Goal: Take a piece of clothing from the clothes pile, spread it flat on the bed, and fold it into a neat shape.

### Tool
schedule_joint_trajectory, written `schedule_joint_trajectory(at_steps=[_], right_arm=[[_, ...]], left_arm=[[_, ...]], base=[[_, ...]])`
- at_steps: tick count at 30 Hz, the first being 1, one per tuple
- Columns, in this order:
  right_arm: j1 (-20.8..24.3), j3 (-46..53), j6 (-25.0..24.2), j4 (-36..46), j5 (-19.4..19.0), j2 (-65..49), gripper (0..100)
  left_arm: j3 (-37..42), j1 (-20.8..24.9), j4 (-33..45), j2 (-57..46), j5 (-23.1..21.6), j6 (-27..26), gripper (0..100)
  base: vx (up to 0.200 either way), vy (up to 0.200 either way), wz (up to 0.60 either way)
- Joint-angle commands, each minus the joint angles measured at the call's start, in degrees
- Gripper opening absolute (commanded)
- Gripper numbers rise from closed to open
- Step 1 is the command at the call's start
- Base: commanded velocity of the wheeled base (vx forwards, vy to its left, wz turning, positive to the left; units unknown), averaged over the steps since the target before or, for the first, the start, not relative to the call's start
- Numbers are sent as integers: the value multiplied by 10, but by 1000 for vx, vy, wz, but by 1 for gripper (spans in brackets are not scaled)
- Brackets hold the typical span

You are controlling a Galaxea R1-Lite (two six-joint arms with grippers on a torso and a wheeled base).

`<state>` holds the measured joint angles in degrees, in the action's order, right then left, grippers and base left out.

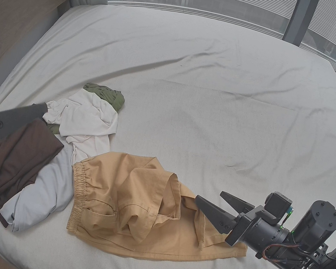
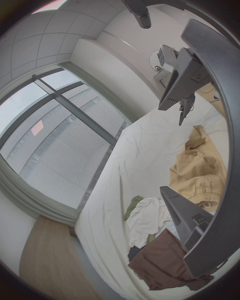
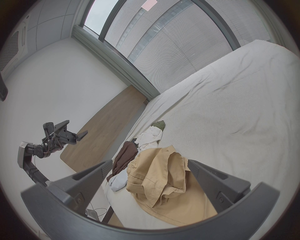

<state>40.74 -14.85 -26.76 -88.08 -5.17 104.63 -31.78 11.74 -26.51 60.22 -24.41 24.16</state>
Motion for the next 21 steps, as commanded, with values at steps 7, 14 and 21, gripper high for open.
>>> schedule_joint_trajectory(at_steps=[7, 14, 21], right_arm=[[0, -2, -9, -1, -1, 5, 100], [0, -3, -11, -1, 1, 18, 100], [-1, -1, -12, -1, 2, 20, 100]], left_arm=[[57, 1, -1, 30, -20, 0, 100], [110, -2, -53, 82, -26, -3, 100], [153, -6, -119, 142, -28, -4, 100]], base=[[0, 0, 0], [0, 0, 0], [0, 0, 0]])
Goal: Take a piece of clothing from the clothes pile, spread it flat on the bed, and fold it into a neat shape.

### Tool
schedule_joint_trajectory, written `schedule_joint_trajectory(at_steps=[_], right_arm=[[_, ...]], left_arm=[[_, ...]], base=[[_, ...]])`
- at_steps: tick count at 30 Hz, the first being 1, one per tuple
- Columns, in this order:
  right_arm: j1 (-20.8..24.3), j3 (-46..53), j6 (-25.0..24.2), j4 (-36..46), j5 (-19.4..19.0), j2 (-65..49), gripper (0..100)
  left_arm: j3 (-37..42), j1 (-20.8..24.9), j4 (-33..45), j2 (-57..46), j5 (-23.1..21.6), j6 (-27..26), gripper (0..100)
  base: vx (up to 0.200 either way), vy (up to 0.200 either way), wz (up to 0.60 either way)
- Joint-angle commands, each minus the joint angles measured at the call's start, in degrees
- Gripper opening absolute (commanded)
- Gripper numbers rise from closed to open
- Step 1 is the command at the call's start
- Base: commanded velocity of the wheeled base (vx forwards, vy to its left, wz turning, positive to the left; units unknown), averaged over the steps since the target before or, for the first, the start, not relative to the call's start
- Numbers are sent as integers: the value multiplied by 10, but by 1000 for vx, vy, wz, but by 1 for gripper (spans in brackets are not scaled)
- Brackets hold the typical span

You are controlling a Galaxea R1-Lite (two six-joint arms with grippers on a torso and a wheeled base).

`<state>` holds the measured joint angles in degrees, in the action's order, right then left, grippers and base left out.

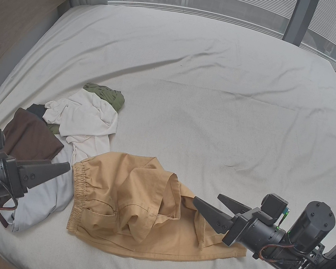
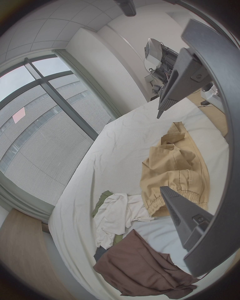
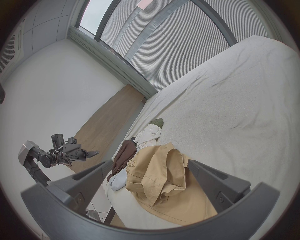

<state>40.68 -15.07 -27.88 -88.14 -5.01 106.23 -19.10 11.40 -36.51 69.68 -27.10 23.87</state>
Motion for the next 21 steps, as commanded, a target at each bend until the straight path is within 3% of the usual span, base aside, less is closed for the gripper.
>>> schedule_joint_trajectory(at_steps=[1, 21], right_arm=[[-2, 0, -1, 0, 0, 4, 100], [-9, 0, -1, 0, -2, 9, 100]], left_arm=[[32, -2, -29, 56, -1, -1, 100], [92, -43, -237, 252, -25, -9, 100]], base=[[0, 0, 0], [0, 0, 0]])
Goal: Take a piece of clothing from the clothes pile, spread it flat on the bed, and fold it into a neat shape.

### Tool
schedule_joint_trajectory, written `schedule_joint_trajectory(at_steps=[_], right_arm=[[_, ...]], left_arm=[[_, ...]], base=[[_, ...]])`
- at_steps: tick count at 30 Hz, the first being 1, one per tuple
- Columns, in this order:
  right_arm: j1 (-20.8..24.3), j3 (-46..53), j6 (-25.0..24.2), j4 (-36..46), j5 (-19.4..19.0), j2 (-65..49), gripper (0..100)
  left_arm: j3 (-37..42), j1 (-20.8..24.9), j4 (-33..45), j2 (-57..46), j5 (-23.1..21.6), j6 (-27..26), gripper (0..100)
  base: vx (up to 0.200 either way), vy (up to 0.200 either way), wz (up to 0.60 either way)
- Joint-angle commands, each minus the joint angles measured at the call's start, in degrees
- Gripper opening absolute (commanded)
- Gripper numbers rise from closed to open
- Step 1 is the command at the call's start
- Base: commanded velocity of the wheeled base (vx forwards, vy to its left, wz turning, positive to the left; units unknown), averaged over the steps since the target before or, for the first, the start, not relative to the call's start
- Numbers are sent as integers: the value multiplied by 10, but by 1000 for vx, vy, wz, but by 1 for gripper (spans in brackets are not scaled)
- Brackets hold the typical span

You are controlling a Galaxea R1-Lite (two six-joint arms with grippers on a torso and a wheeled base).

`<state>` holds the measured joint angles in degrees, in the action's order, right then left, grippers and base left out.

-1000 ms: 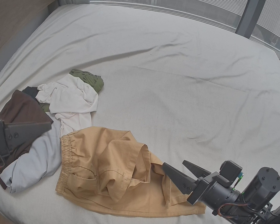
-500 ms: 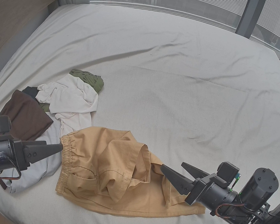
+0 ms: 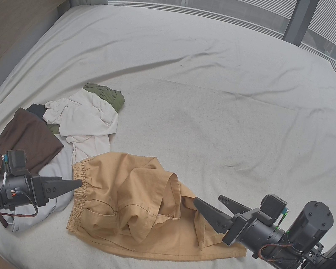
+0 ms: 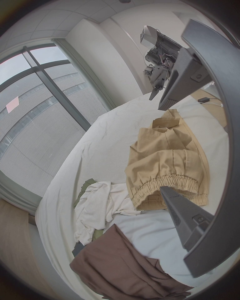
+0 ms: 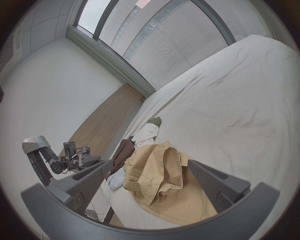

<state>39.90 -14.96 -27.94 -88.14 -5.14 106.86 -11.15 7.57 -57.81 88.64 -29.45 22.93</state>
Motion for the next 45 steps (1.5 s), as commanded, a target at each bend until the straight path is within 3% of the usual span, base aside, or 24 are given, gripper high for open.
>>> schedule_joint_trajectory(at_steps=[1, 20, 39, 45], right_arm=[[-1, -1, 0, 0, 0, 3, 100], [-7, -4, 1, 0, -1, 7, 100], [-6, -4, 1, 0, -1, 8, 100], [-6, -4, 1, 0, -1, 8, 100]], left_arm=[[12, -5, -24, 62, -2, 0, 100], [86, -9, -307, 254, -4, 2, 100], [52, 25, -312, 290, -10, 9, 100], [45, 46, -312, 276, -10, 55, 100]], base=[[0, 0, 0], [0, 0, 0], [0, 0, 0], [0, 0, 0]])
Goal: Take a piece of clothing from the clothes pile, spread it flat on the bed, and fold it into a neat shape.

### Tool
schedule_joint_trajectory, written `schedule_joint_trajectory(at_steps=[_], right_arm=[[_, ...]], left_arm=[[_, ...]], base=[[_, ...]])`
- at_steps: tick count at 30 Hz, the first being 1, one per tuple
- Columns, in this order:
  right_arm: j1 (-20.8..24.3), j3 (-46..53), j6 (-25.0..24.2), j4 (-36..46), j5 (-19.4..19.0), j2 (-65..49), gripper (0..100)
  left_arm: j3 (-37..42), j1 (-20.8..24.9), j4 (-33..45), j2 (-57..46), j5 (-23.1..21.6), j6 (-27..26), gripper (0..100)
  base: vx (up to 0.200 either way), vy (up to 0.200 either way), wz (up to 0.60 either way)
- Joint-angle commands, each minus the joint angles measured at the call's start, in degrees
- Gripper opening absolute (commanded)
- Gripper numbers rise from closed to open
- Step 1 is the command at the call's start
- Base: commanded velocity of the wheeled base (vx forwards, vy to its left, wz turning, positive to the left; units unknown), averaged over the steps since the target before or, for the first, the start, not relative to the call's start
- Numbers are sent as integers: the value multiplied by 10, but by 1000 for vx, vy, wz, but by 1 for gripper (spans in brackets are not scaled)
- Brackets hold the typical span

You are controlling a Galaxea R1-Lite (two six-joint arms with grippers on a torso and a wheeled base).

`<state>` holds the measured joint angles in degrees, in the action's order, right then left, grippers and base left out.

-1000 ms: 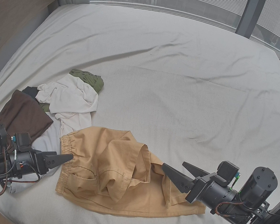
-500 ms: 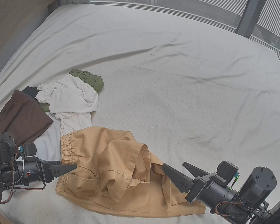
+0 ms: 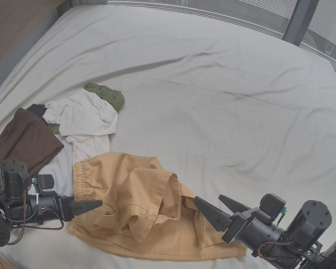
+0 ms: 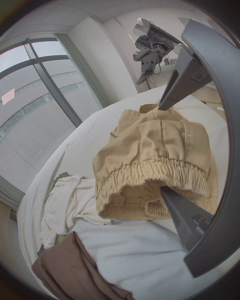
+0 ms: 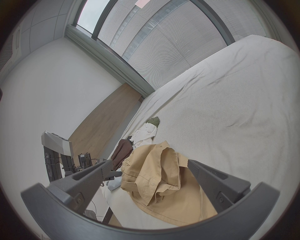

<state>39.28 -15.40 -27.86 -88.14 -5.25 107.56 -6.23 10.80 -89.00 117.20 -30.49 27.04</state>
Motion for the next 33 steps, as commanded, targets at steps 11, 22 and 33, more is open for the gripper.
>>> schedule_joint_trajectory(at_steps=[11, 22, 33], right_arm=[[1, -1, 1, 0, 0, 2, 100], [0, 1, 1, 0, 0, 5, 100], [-1, 0, 2, 0, 0, 5, 100]], left_arm=[[1, 57, 0, -55, 2, 63, 100], [-7, 84, 0, -25, 4, 76, 100], [-29, 86, -1, -10, 7, 75, 100]], base=[[0, 0, 0], [0, 0, 0], [0, 0, 0]])
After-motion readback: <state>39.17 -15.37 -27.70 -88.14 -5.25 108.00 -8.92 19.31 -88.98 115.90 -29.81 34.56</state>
